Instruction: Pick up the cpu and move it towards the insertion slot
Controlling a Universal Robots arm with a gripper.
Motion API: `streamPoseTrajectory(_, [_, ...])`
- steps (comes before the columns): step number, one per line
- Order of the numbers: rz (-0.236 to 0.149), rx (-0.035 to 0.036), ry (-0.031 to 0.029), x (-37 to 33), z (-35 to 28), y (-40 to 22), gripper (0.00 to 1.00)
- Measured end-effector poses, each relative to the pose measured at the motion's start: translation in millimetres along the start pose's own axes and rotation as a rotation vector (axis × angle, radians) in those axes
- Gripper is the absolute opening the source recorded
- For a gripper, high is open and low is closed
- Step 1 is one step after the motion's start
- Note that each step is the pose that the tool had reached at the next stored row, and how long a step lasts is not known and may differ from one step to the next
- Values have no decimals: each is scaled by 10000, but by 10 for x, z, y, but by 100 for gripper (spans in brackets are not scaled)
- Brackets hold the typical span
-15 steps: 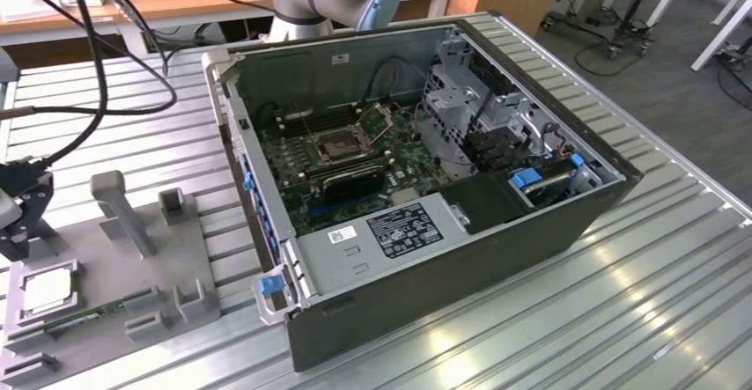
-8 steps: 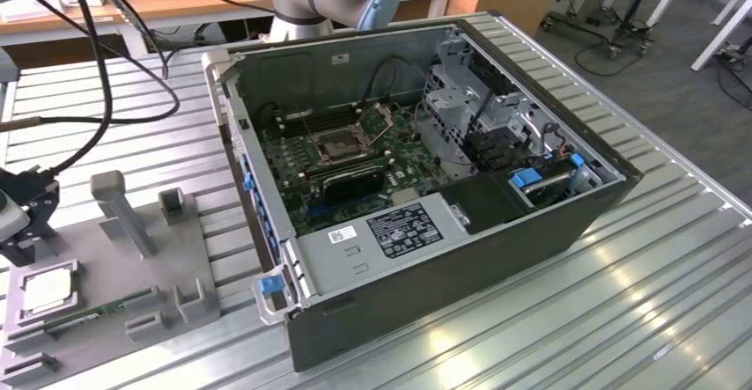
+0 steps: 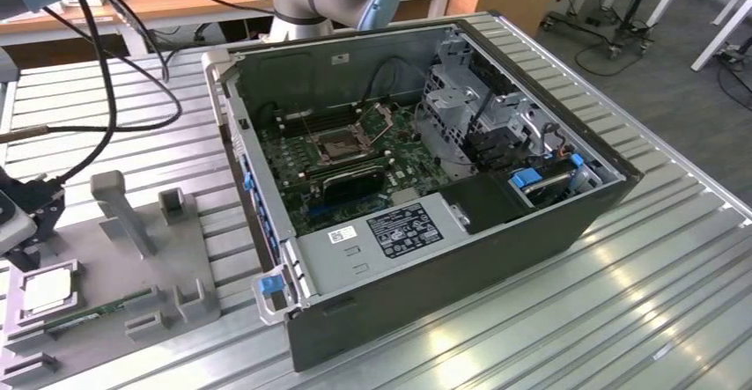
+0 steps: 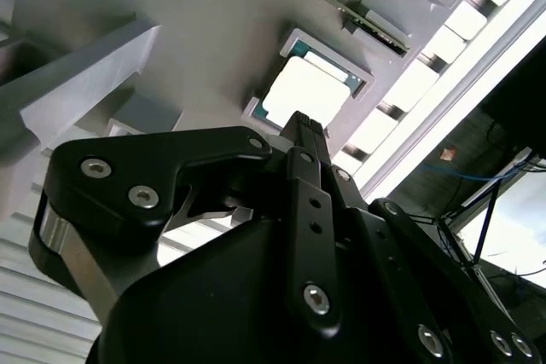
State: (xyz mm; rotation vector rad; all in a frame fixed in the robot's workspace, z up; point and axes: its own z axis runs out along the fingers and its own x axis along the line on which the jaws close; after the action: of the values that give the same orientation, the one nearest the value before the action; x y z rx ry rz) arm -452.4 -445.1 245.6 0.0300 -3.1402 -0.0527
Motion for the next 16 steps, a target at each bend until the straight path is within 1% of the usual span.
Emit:
streamPoseTrajectory(3, [0,11,1,0,50,-2,11])
streamPoseTrajectory(5, [0,19,1,0,67,-3,11])
streamPoseTrajectory(9, [1,21,1,1,72,-5,11])
streamPoseTrajectory(16, [0,21,1,19,81,-48,11])
